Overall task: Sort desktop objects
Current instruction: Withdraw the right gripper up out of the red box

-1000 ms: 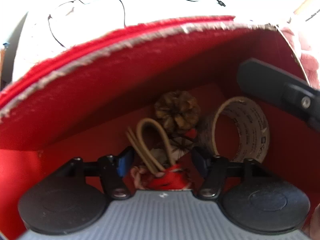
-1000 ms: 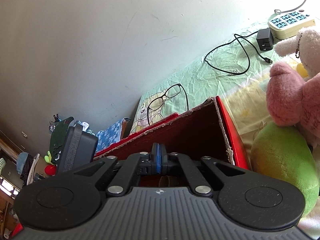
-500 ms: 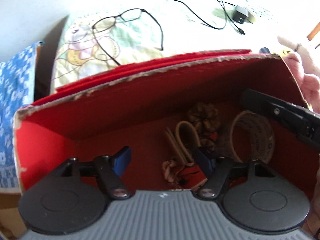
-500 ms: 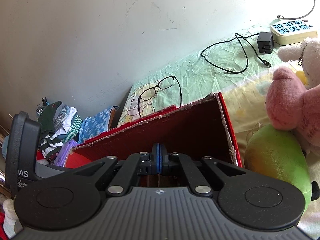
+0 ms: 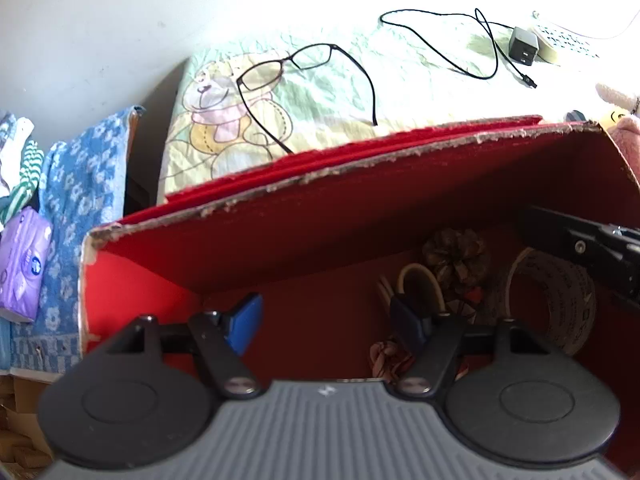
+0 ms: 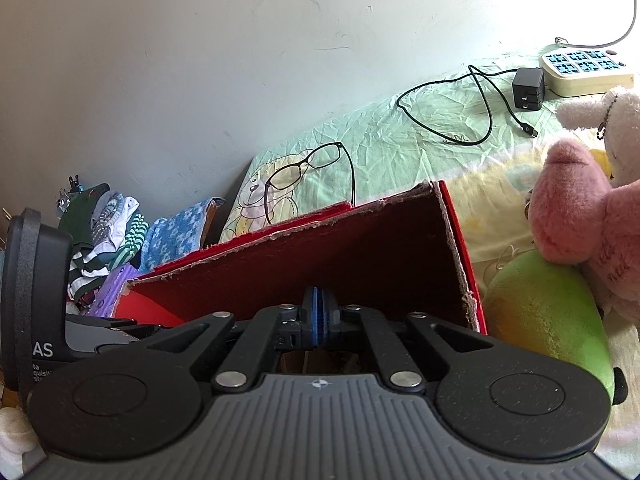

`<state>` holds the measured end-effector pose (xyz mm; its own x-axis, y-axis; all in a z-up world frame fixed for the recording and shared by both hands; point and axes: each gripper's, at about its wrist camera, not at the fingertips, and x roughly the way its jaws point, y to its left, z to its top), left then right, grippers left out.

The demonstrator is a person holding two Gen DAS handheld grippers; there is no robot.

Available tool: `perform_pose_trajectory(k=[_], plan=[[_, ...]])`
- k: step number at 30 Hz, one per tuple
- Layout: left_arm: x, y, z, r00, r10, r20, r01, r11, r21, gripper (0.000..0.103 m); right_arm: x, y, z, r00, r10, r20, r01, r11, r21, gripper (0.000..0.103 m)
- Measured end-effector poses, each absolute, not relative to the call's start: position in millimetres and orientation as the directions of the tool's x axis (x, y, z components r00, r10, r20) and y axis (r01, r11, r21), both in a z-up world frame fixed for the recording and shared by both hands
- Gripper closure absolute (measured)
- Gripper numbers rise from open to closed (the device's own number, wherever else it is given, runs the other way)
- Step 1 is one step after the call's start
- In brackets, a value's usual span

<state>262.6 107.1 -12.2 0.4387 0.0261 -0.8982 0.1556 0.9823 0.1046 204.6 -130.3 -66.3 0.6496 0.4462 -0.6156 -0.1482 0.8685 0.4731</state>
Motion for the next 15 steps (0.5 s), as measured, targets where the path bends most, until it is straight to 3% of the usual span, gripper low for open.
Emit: perform_pose_trajectory(k=[15], plan=[[256, 105, -1, 0.591, 0.124, -0.797, 0.068, 0.977, 0.202, 0.034, 208, -123, -65, 0.635, 0.398, -0.662, -0.142, 0.903, 0.406, 0.099]])
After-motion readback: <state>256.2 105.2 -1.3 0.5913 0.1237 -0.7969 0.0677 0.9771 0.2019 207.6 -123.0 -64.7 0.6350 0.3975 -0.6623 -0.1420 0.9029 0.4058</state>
